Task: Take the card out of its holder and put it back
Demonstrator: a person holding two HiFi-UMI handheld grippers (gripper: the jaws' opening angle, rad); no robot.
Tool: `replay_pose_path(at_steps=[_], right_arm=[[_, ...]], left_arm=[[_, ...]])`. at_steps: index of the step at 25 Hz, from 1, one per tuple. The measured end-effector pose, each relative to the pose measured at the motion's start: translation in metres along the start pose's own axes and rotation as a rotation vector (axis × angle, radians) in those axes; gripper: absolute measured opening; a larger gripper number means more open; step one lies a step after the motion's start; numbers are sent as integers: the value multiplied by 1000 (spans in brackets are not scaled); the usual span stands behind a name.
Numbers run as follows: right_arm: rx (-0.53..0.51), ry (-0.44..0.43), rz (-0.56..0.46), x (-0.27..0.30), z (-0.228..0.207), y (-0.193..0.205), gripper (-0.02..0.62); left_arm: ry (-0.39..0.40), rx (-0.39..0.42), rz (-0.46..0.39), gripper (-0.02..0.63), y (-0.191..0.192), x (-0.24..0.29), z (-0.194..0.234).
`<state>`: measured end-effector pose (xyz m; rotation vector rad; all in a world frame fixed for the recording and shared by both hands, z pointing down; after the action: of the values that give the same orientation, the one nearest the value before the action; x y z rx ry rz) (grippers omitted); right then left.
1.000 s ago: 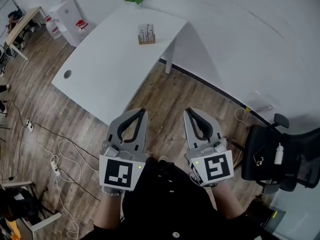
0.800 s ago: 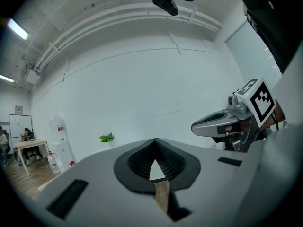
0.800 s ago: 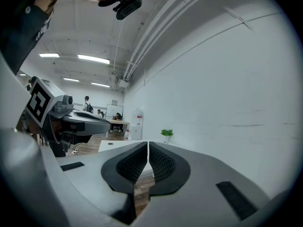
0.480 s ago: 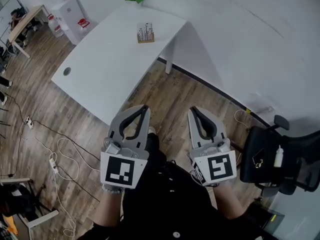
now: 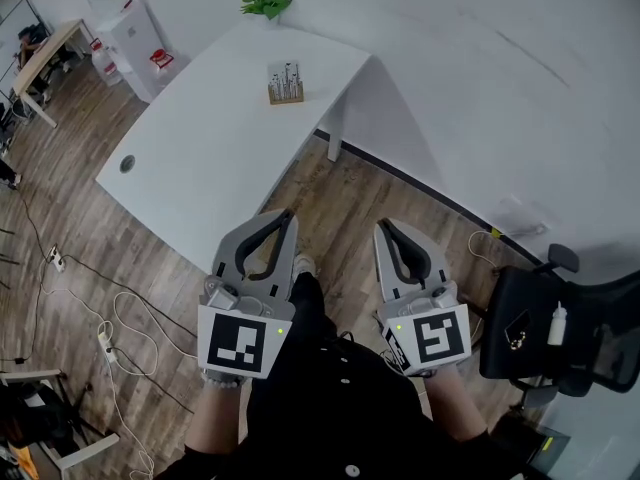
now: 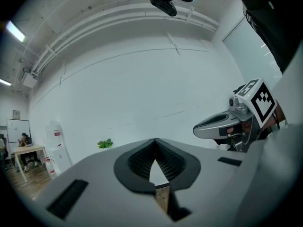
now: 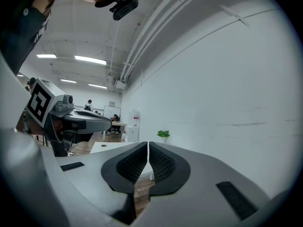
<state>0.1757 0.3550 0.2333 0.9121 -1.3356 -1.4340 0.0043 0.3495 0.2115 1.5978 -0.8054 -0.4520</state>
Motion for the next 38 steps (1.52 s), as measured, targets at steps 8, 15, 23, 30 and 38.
replay_pose_path(at_steps=[8, 15, 23, 30, 38], right_arm=[[6, -2, 32, 75, -16, 1, 46], [-2, -1, 37, 153, -28, -10, 46], [-7, 7, 65, 237, -40, -11, 46], [-9, -2, 102, 299, -37, -8, 46], [-12, -19, 152, 338, -23, 3, 46]], left_arm=[[9, -11, 18, 14, 8, 56, 60], [14, -22, 27, 14, 11, 108, 126], [9, -49, 30, 14, 25, 162, 200], [18, -82, 41, 14, 44, 192, 250], [1, -136, 52, 14, 66, 205, 282]])
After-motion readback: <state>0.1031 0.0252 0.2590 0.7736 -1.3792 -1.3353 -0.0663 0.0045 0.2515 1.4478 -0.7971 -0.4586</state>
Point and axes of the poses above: the fingertips, and each gripper's own axes: x forward along the fingers, z to its left, y out of its underside, the point moved 6 cm from there along -x, backward along the fingers, and after that the axes turned 11 degrees about y, right-handed, at the moved point
